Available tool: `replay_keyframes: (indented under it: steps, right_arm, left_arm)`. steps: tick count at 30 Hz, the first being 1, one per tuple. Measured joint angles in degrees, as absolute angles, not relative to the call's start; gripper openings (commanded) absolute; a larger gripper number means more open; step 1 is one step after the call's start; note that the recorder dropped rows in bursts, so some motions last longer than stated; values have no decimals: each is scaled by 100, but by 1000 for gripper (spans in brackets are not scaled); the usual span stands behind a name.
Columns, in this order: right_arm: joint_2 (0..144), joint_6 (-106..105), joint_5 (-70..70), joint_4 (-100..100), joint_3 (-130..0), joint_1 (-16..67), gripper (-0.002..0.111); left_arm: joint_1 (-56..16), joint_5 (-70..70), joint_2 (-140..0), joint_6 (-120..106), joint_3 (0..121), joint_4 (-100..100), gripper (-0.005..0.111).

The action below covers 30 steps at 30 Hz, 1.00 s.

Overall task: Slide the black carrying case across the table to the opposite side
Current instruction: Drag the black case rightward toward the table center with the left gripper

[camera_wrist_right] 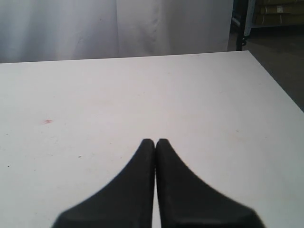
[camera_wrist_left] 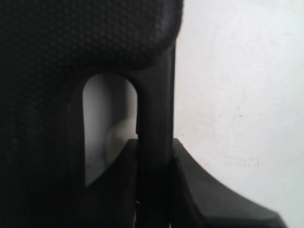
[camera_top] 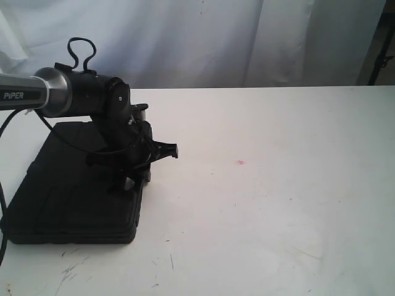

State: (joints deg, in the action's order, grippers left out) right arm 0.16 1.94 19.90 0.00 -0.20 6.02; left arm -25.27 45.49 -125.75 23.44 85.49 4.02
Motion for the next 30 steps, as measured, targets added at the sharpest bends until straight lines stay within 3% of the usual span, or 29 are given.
replay_keyframes:
  steps: [2, 17, 30]
  right_arm:
    - [16, 194, 1990, 0, -20, 602, 0]
    - [16, 194, 1990, 0, -20, 602, 0]
    - [16, 194, 1990, 0, -20, 602, 0]
  left_arm:
    - [-2527, 4549, -12575, 2344, 8549, 402, 0]
    - [-2769, 4342, -12610, 2247, 8609, 861, 0]
    - [-3421, 5134, -13470, 2656, 10323, 933, 0]
